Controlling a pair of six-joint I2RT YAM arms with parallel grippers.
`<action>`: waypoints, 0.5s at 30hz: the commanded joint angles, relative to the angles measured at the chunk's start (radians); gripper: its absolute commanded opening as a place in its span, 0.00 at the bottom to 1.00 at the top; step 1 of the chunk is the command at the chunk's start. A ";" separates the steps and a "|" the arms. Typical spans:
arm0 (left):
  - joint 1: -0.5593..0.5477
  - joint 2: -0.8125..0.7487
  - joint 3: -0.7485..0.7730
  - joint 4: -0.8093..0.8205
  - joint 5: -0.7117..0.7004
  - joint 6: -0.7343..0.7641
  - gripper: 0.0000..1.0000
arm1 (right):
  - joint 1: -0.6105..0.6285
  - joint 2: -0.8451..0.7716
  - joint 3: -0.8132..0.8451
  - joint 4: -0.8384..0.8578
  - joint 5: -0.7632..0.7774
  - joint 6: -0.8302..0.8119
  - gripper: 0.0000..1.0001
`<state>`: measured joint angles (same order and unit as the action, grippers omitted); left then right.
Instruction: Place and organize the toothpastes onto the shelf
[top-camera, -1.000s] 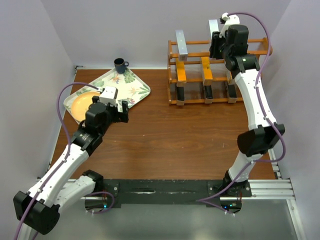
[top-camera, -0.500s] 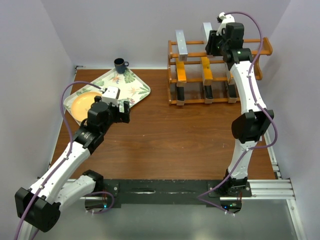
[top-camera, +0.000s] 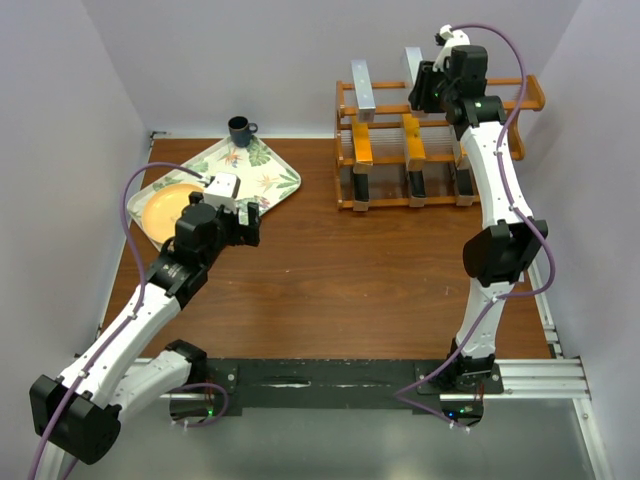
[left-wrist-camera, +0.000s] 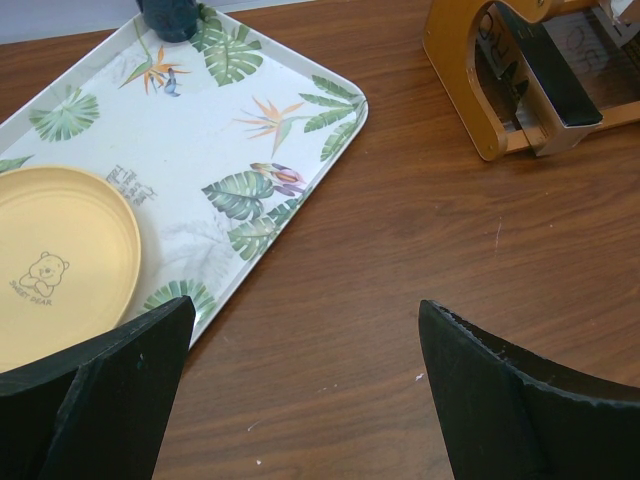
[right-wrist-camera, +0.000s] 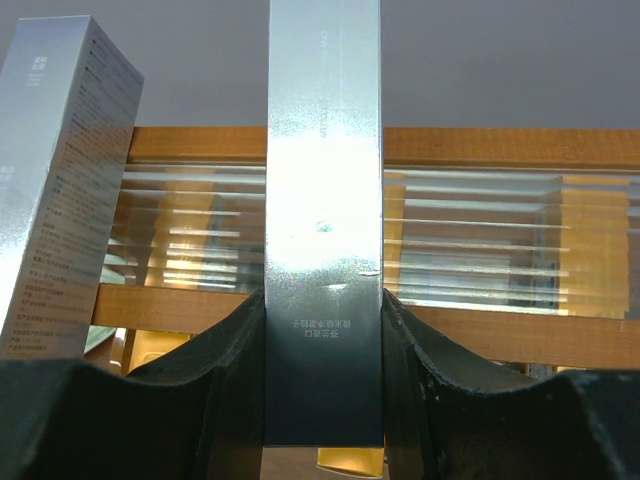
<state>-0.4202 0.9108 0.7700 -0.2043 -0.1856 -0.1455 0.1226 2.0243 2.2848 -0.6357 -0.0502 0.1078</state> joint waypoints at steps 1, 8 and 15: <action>0.000 -0.009 0.011 0.025 0.012 0.012 1.00 | 0.003 -0.061 0.015 0.034 0.035 0.015 0.28; 0.001 -0.004 0.011 0.028 0.011 0.012 1.00 | 0.011 -0.039 0.027 0.024 0.047 0.004 0.31; 0.001 -0.003 0.011 0.029 0.012 0.012 1.00 | 0.023 -0.044 0.013 0.021 0.047 0.006 0.40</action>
<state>-0.4198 0.9108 0.7700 -0.2043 -0.1856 -0.1455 0.1333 2.0243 2.2845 -0.6365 -0.0132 0.1120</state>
